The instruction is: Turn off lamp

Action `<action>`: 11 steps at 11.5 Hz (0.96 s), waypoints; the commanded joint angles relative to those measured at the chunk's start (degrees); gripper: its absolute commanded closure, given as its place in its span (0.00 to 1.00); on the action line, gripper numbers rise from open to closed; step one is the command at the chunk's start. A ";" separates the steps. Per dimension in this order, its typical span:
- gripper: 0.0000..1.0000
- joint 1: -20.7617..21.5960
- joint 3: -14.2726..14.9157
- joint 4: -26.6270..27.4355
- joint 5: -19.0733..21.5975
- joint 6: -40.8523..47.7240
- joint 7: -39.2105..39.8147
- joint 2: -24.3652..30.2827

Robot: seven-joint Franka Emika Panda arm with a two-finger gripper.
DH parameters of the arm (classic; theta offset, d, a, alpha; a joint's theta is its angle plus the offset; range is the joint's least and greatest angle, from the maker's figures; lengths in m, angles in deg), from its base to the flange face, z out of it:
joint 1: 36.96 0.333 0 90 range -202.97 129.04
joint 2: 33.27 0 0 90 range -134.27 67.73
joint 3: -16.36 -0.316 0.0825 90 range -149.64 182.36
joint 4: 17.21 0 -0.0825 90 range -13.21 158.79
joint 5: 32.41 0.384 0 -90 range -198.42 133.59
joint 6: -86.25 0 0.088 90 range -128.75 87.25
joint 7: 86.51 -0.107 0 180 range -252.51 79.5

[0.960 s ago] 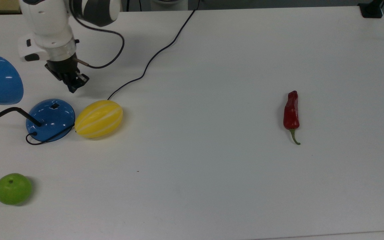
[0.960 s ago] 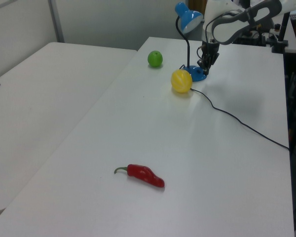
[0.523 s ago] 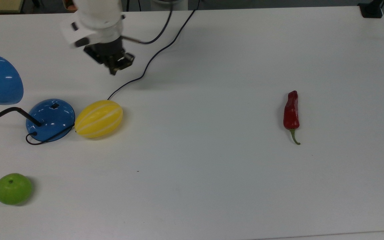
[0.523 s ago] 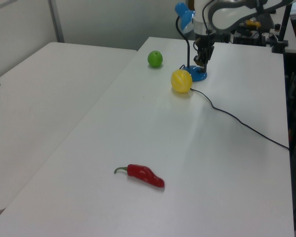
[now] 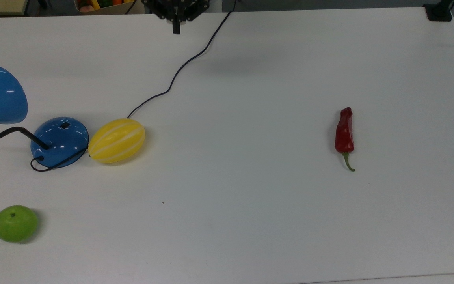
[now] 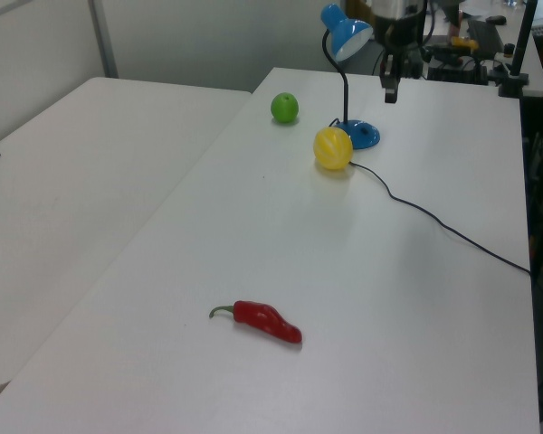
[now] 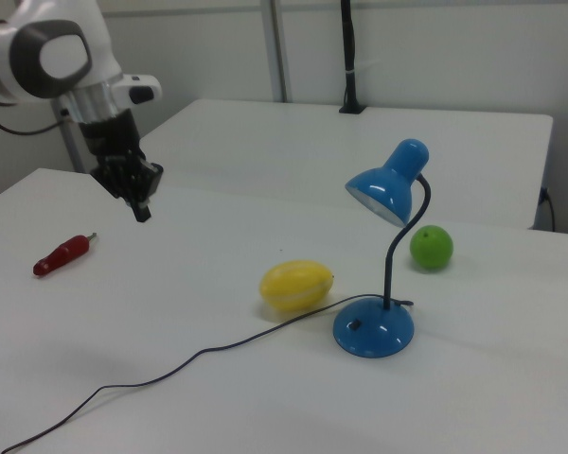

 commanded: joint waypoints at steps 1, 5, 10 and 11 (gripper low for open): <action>1.00 4.09 4.71 -0.19 3.21 2.06 2.26 3.17; 0.45 3.48 4.80 -0.64 3.65 5.23 3.14 3.09; 0.00 0.93 4.89 -3.45 3.56 5.59 3.23 1.60; 0.00 0.93 4.89 -4.33 3.56 5.76 3.05 1.16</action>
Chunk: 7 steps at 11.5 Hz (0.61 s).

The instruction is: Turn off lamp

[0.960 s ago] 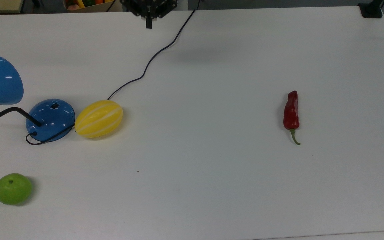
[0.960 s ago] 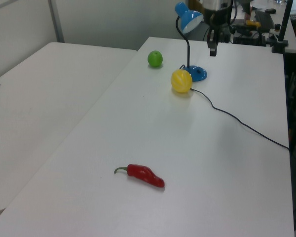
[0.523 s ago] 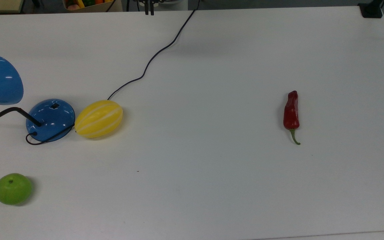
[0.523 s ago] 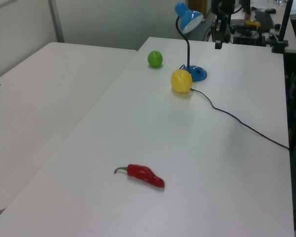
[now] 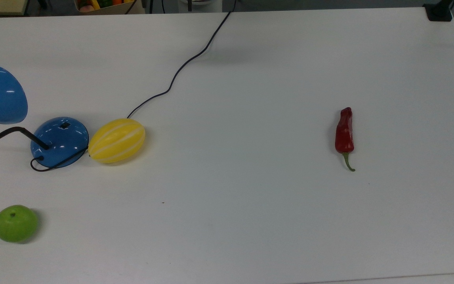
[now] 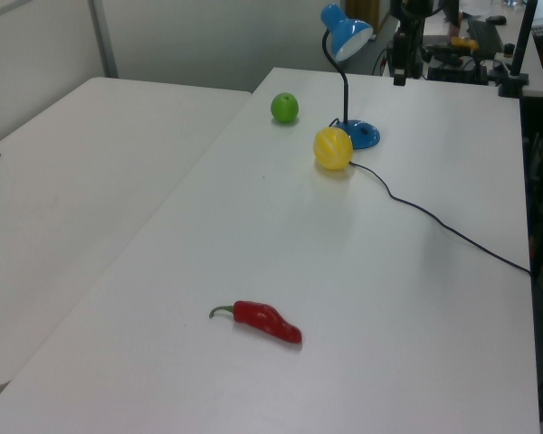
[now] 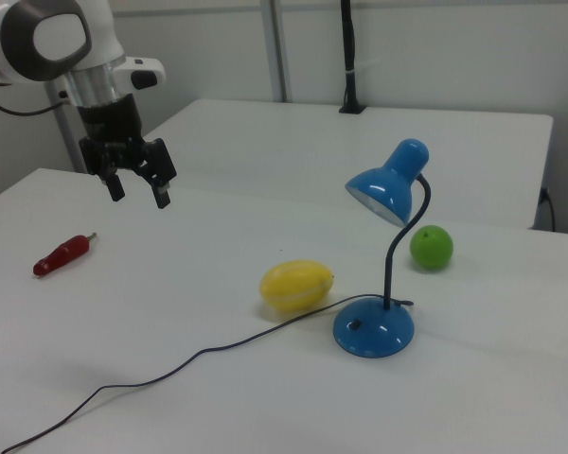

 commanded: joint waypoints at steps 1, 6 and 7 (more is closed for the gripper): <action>0.00 -0.51 0.52 -2.86 1.14 2.10 1.45 -1.85; 0.00 -0.60 0.52 -12.43 1.31 7.71 1.36 -9.31; 0.00 -0.51 0.52 -12.45 1.23 7.72 1.27 -9.32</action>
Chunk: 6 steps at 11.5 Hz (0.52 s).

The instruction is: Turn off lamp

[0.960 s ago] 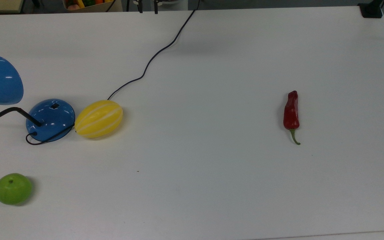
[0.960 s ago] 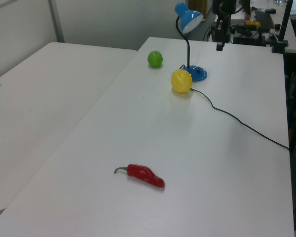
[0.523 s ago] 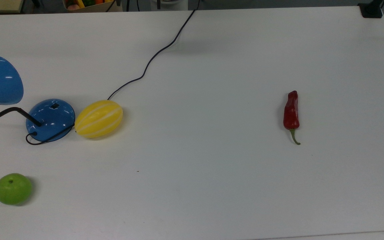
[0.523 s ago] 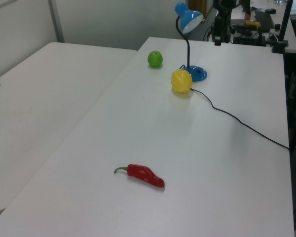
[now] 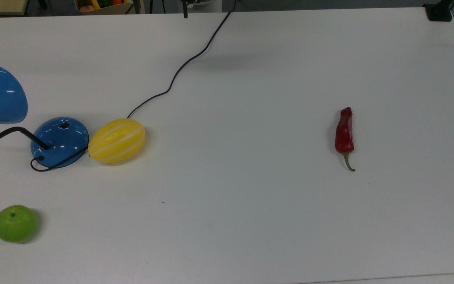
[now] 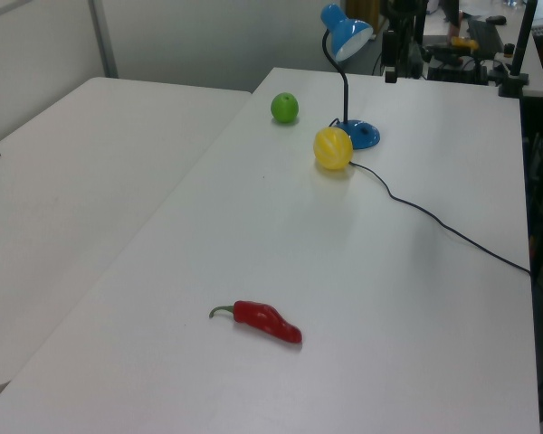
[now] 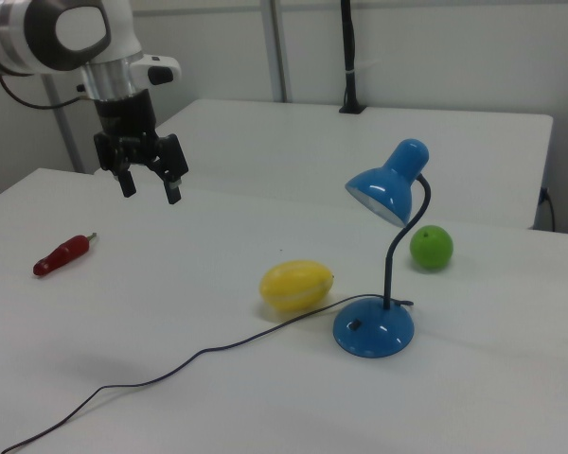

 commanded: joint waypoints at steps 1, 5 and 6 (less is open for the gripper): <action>0.00 0.47 0.48 -4.81 1.22 3.10 0.96 -3.34; 0.00 5.30 4.87 -4.37 1.14 2.93 0.61 -3.25; 0.00 5.23 4.79 -4.29 1.14 2.93 0.61 -3.25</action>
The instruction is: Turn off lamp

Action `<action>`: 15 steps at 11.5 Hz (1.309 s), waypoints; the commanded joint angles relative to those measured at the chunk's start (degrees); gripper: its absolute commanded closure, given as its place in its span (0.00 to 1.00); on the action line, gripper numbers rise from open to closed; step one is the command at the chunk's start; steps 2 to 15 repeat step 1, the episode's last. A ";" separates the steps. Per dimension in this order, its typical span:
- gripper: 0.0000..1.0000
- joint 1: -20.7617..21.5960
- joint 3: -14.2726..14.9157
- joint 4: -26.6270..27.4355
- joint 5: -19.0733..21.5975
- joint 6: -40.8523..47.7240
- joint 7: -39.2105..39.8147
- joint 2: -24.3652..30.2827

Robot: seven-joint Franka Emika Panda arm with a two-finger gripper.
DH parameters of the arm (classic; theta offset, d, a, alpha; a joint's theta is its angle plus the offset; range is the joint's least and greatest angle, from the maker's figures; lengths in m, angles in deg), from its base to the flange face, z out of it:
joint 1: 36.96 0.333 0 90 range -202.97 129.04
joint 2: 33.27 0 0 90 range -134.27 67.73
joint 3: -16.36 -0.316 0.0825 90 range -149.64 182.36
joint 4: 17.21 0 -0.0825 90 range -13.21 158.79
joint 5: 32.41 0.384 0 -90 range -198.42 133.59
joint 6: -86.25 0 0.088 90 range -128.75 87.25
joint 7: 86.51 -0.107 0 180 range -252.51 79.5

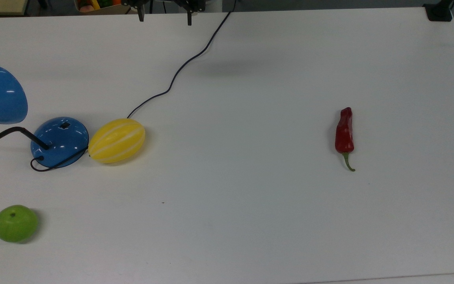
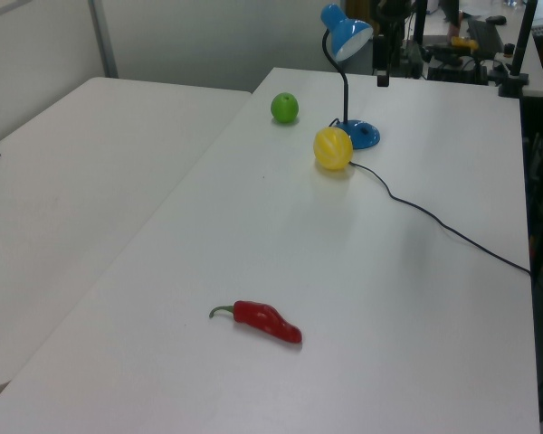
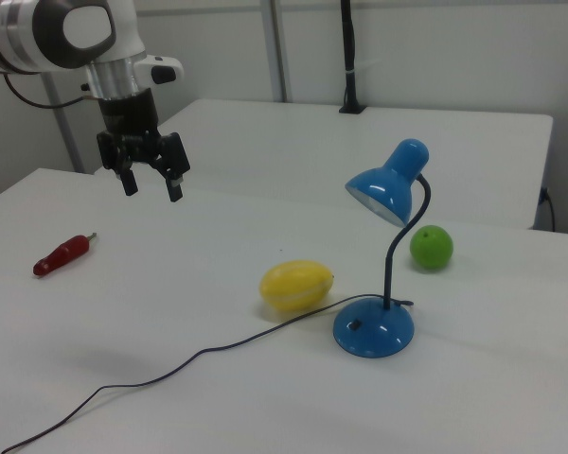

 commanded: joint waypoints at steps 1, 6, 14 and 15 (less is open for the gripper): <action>0.00 2.29 2.58 -1.32 1.14 2.04 0.69 -0.40; 0.00 2.29 2.58 -1.32 1.14 2.04 0.69 -0.40; 0.00 2.29 2.58 -1.32 1.14 2.04 0.69 -0.40; 0.00 2.29 2.58 -1.32 1.14 2.04 0.69 -0.40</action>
